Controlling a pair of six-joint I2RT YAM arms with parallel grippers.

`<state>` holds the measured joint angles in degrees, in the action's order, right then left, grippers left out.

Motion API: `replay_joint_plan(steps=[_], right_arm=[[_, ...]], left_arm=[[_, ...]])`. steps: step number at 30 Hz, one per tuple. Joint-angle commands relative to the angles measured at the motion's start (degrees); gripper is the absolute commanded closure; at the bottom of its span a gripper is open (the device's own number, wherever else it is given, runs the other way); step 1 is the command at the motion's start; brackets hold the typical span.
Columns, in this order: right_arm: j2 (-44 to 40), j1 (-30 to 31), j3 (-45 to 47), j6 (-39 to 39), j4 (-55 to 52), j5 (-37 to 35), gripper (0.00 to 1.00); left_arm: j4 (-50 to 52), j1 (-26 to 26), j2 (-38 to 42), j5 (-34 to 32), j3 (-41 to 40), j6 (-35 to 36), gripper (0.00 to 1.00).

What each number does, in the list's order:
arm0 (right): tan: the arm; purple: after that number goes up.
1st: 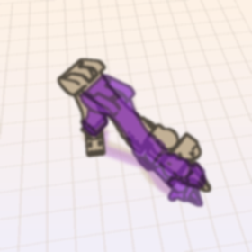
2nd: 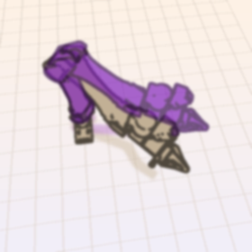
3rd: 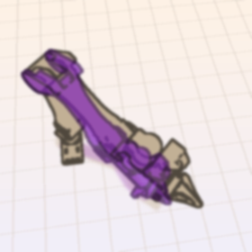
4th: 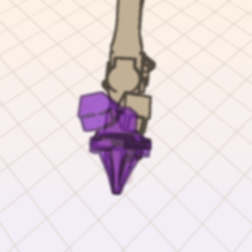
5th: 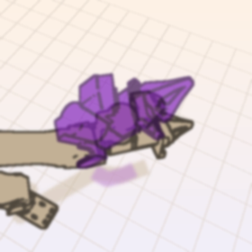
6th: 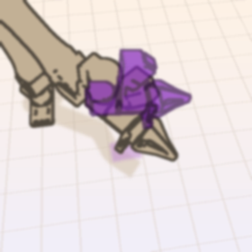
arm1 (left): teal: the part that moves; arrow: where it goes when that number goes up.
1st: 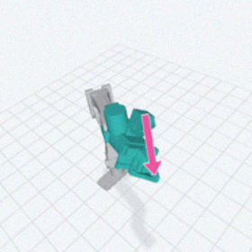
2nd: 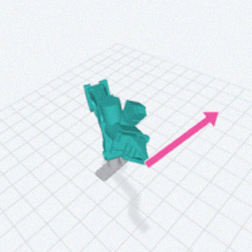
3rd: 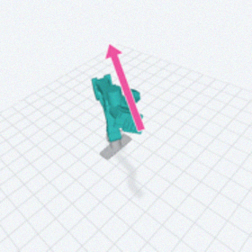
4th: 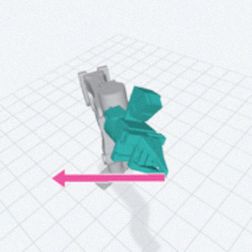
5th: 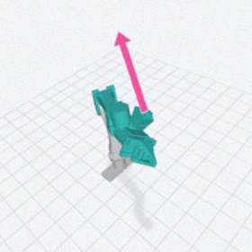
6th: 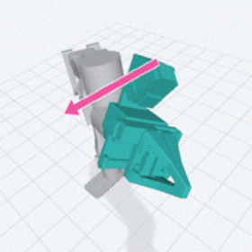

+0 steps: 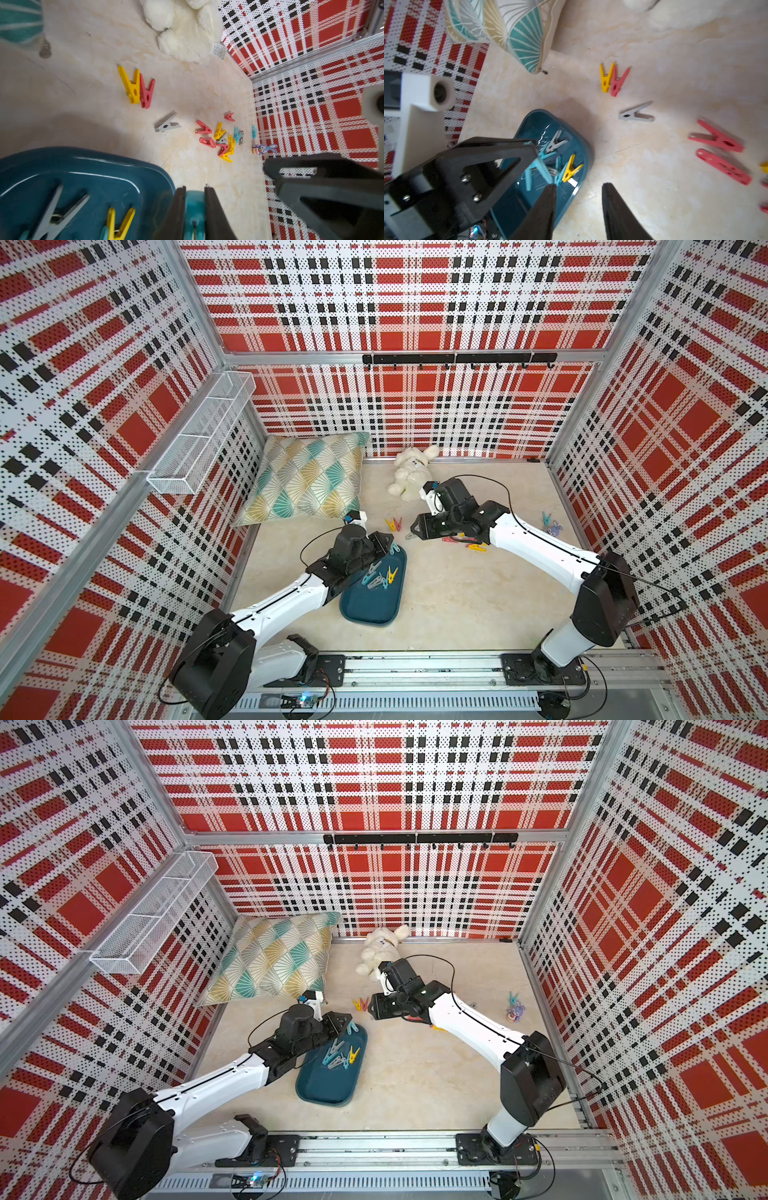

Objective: Put the clothespins into the storage box
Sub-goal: Place the clothespin in the storage box.

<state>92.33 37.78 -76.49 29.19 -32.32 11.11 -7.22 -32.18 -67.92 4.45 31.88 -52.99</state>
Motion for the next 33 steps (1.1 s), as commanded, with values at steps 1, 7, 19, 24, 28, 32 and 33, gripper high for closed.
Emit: replay_joint_plan(steps=[1, 7, 19, 24, 28, 32, 33], right_arm=[[-1.0, -2.5, 1.5, -2.4, -3.5, -6.8, 0.55], [1.7, -6.7, 3.5, -3.2, -2.0, -9.3, 0.53], [14.4, -7.1, -2.8, -4.9, -1.8, -11.6, 0.60], [18.1, -7.0, -5.5, -4.8, -1.4, -9.1, 0.60], [20.3, -6.4, -7.2, -3.6, -0.6, -7.0, 0.60], [22.7, -4.9, -9.6, -2.4, -0.3, -6.6, 0.59], [23.3, -4.6, -10.3, -2.2, -0.3, -6.5, 0.58]], left_arm=[[5.8, -0.3, 1.5, -4.0, -1.4, 3.0, 0.98], [10.4, -3.5, 1.0, -9.7, -1.8, 4.3, 0.97], [17.2, -9.2, -1.1, -19.7, -1.3, 4.7, 0.95], [18.3, -8.9, 0.7, -20.8, -2.1, 4.5, 0.93], [19.1, -8.0, 2.2, -20.9, -2.8, 4.5, 0.86], [19.3, -7.5, 3.7, -20.8, -3.4, 4.4, 0.65], [19.4, -7.5, 4.0, -20.8, -3.5, 4.3, 0.61]])
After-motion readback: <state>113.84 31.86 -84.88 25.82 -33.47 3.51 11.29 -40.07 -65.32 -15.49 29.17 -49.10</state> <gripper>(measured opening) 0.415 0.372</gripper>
